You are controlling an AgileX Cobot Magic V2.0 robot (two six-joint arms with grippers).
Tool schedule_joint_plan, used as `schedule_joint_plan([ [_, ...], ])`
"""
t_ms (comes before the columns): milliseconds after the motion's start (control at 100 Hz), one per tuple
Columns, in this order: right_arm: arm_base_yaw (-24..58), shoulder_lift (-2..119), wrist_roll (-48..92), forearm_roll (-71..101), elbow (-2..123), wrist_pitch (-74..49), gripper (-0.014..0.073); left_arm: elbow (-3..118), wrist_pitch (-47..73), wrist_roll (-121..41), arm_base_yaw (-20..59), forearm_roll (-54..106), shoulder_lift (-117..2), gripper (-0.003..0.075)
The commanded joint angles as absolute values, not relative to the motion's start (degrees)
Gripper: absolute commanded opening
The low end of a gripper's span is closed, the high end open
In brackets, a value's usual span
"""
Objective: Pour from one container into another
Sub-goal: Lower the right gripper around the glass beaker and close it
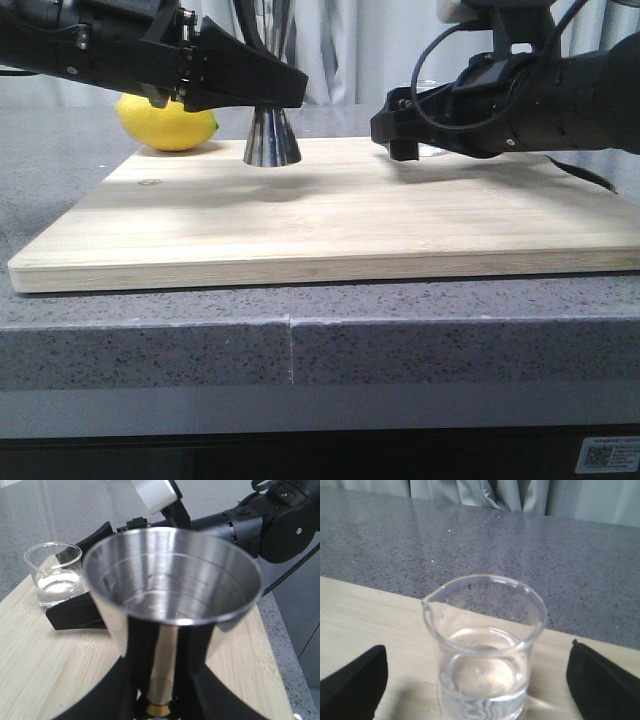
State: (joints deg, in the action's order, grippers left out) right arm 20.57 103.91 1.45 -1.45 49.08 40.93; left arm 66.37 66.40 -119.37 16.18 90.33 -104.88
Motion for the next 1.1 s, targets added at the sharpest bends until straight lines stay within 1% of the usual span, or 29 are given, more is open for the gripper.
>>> schedule_joint_plan([
  [0,20.6,101.6,1.4,-2.0,50.8,46.0,0.0657,68.0,72.2,-118.9,16.7,94.2,-101.7,-0.0019],
  [1000,20.6,102.8,1.4,-2.0,52.4,47.6,0.0656,68.0,72.2,-118.9,16.7,94.1,-101.7,-0.0019],
  [1090,20.6,102.9,1.4,-2.0,52.8,46.9,0.0626,68.0,72.2,-118.9,16.7,94.1,-101.7,-0.0019],
])
